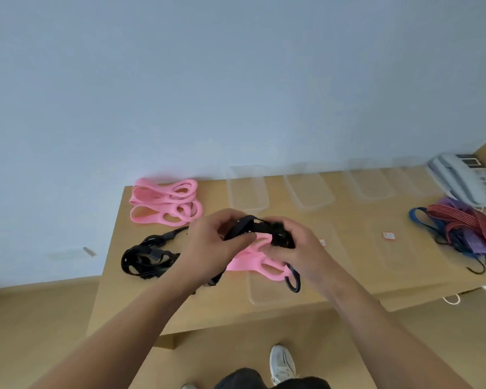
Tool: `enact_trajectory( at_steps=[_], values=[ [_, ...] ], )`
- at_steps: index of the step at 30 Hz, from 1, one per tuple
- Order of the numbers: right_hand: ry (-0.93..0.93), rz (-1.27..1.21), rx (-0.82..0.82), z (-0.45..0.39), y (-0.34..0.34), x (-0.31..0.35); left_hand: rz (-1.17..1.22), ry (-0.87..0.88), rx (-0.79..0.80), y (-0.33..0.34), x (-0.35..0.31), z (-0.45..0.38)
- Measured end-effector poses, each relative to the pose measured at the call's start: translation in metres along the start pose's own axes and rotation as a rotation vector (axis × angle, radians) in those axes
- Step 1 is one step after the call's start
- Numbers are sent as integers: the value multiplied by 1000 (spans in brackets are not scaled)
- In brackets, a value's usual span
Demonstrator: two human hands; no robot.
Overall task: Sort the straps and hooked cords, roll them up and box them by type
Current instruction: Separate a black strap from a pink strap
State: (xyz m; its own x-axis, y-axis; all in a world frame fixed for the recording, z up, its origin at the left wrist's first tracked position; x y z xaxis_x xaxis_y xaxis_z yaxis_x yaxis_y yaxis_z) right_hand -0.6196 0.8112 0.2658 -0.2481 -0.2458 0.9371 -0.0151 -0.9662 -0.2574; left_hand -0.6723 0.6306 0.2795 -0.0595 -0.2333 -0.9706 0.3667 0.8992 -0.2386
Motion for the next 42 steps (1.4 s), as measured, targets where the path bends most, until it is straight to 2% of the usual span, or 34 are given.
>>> enact_trajectory(
  at_steps=[3,5,12,14,15,17,19,24,27,30,33,38,42],
  values=[
    [-31,16,128,13,-39,-13,18,11,142,55,-36,-27],
    [-2,-42,145,19,-53,-26,99,-21,195,93,-52,-40],
    [148,-325,-180,38,-130,-84,125,-80,209,198,-59,-89],
    [215,-369,-296,40,-158,-95,15,-54,228,218,-48,-103],
    [259,-351,-352,40,-170,-101,-113,-1,220,224,-41,-109],
    [346,-203,-461,34,-195,-122,-415,122,226,238,-29,-117],
    [404,58,-519,25,-220,-140,-552,199,266,252,-20,-117],
    [507,691,-523,-2,-263,-167,-594,295,354,278,-4,-114],
    [556,787,-528,-14,-278,-179,-599,286,321,279,5,-115],
    [498,922,-525,-20,-273,-185,-610,272,270,270,17,-114],
    [363,1045,-535,-26,-243,-179,-610,237,213,250,33,-110],
    [56,957,-490,-43,-165,-148,-651,194,95,195,58,-92],
    [-123,844,-300,-60,-88,-122,-647,77,-26,132,76,-68]
  ],
)
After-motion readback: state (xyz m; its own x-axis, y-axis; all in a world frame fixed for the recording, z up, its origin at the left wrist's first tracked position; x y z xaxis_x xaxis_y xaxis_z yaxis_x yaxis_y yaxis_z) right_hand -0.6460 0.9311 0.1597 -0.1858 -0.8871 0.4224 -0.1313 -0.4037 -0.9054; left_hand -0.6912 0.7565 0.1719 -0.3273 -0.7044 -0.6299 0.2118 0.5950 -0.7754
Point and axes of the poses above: each hand's wrist, its own z-axis away from the middle knuckle, its own y-axis out of the palm, x = y × z, the point moved 3 cm from there along -z, towards the middle knuckle, and after that the axes turned 4 degrees about z, right-handed, at the moved point
